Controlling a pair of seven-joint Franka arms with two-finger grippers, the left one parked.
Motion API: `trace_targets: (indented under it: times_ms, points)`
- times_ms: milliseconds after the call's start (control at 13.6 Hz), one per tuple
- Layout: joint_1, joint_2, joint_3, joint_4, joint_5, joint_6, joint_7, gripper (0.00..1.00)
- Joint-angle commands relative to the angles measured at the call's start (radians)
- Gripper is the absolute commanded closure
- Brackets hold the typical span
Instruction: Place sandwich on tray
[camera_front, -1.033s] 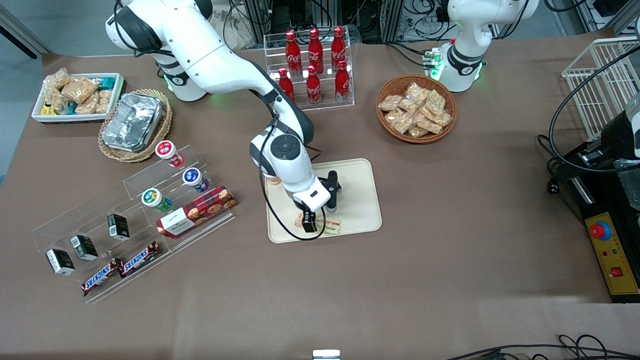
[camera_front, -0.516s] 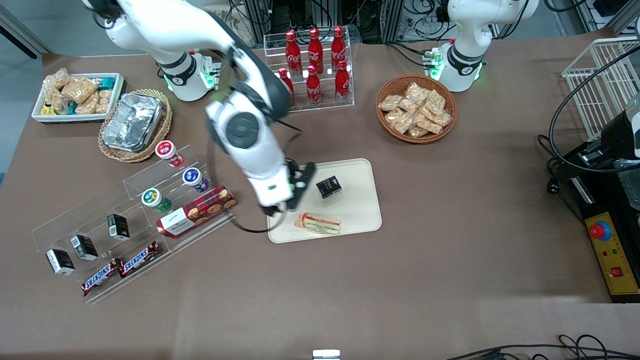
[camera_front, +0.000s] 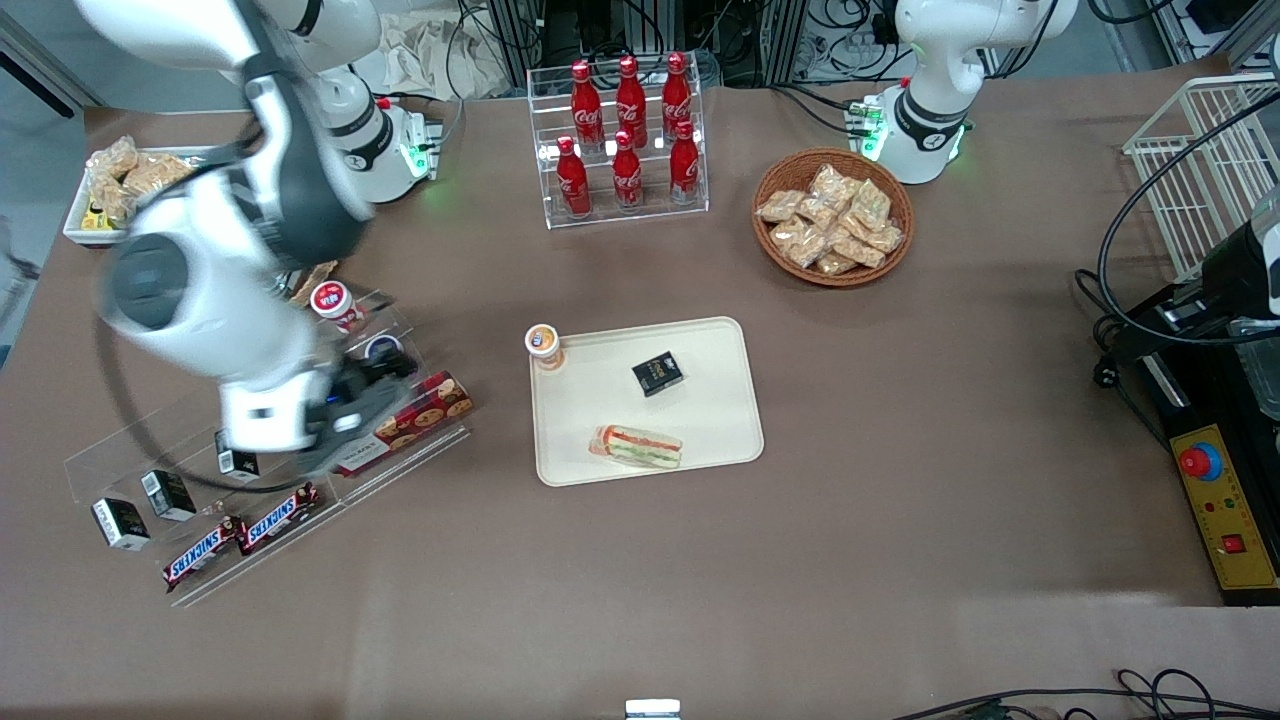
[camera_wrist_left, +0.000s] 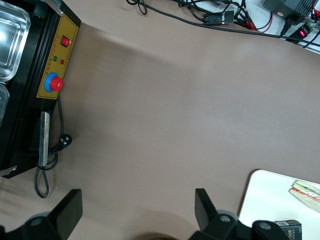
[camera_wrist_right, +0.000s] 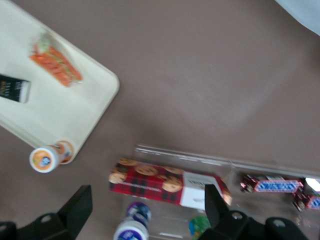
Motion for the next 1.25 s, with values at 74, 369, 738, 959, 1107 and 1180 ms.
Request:
trace_targets:
  times_ms: [74,369,738,959,1107,1180]
  points:
    - [-0.092,-0.079,0.016,-0.030,-0.024,-0.047,0.125,0.00]
    - [-0.174,-0.177,0.011,-0.065,-0.053,-0.133,0.127,0.00]
    - [-0.189,-0.248,-0.044,-0.123,-0.053,-0.132,0.190,0.00]
    - [-0.193,-0.254,-0.061,-0.122,-0.045,-0.173,0.201,0.00]
    - [-0.189,-0.272,-0.062,-0.123,-0.045,-0.213,0.254,0.00]
    - [-0.186,-0.280,-0.061,-0.122,-0.051,-0.242,0.327,0.00]
